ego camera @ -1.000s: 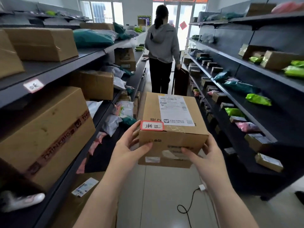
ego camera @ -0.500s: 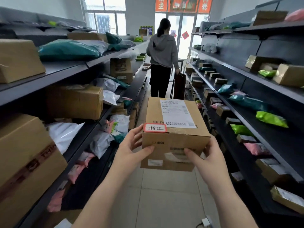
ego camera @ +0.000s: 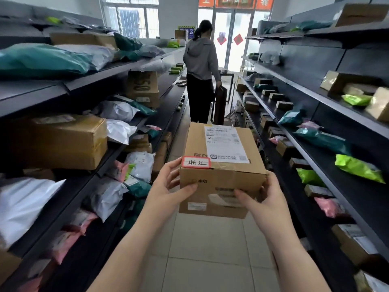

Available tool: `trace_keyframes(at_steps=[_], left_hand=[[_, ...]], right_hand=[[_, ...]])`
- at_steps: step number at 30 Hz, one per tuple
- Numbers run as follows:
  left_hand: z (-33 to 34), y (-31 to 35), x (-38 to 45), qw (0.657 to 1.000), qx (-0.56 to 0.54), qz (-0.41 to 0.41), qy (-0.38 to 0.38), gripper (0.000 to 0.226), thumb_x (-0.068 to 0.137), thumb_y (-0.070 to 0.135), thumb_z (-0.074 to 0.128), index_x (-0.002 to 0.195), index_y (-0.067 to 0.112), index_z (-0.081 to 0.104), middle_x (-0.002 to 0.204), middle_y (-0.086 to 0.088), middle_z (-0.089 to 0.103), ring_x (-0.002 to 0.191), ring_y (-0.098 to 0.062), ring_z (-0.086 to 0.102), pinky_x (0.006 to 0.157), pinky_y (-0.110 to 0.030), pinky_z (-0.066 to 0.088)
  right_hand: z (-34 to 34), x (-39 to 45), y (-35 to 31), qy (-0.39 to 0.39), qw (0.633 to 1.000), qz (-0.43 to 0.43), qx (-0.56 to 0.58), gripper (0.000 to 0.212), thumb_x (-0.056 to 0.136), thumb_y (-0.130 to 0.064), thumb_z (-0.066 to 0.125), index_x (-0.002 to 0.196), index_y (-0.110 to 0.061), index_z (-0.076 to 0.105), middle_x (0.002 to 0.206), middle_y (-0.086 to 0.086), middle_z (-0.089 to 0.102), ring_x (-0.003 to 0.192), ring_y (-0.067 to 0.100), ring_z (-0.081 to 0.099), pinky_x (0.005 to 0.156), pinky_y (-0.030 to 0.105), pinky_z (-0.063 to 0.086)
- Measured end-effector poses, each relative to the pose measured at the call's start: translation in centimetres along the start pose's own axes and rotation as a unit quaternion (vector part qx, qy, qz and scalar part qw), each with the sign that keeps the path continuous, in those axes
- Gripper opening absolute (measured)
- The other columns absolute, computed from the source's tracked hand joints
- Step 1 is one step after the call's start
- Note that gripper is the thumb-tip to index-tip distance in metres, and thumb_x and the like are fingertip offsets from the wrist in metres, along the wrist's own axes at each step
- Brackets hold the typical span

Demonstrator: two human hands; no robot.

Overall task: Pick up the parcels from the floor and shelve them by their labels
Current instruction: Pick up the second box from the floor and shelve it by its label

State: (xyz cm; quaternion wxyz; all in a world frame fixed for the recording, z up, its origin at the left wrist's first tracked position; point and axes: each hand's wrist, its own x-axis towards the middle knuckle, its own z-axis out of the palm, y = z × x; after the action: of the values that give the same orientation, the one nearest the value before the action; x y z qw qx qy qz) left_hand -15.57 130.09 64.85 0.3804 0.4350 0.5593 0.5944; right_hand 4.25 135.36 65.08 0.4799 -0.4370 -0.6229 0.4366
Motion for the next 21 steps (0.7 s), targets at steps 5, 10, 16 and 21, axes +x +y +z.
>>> trace_keyframes(at_steps=[5, 10, 16, 21], left_hand=[[0.3, -0.8, 7.1, 1.0, -0.004, 0.007, -0.01, 0.056, 0.071, 0.015, 0.074, 0.118, 0.037, 0.051, 0.119, 0.003, 0.064, 0.114, -0.019, 0.057, 0.1, -0.045, 0.045], [-0.1, -1.3, 15.6, 1.0, 0.002, 0.023, -0.016, 0.058, 0.065, 0.023, 0.076, 0.115, 0.04, 0.051, 0.117, 0.004, 0.065, 0.114, -0.018, 0.058, 0.101, -0.046, 0.045], [-0.9, -2.1, 25.5, 0.999, 0.014, 0.021, -0.025, 0.061, 0.063, 0.027, 0.076, 0.116, 0.041, 0.051, 0.118, 0.004, 0.065, 0.116, -0.019, 0.057, 0.101, -0.048, 0.044], [-0.4, -3.2, 32.9, 0.999, 0.023, 0.009, -0.044, 0.058, 0.071, 0.016, 0.075, 0.118, 0.038, 0.051, 0.118, 0.004, 0.065, 0.115, -0.018, 0.057, 0.101, -0.047, 0.044]], right_hand=[[1.4, 6.6, 1.1, 0.008, 1.0, 0.003, -0.003, 0.054, 0.072, -0.007, 0.073, 0.115, -0.029, 0.048, 0.115, -0.008, 0.061, 0.112, 0.012, 0.055, 0.084, 0.023, 0.048], [3.5, 14.6, 2.3, 0.022, 1.0, 0.006, -0.007, 0.056, 0.071, -0.008, 0.074, 0.118, -0.028, 0.049, 0.114, -0.009, 0.063, 0.112, 0.013, 0.057, 0.092, 0.035, 0.049], [6.3, 23.3, 3.8, 0.037, 0.999, 0.016, -0.014, 0.059, 0.071, -0.009, 0.075, 0.12, -0.026, 0.047, 0.116, -0.006, 0.062, 0.113, 0.015, 0.055, 0.094, 0.035, 0.047], [7.4, 29.7, 5.8, 0.051, 0.998, 0.034, -0.009, 0.061, 0.07, -0.011, 0.076, 0.121, -0.027, 0.046, 0.12, -0.007, 0.06, 0.116, 0.015, 0.053, 0.097, 0.041, 0.047]])
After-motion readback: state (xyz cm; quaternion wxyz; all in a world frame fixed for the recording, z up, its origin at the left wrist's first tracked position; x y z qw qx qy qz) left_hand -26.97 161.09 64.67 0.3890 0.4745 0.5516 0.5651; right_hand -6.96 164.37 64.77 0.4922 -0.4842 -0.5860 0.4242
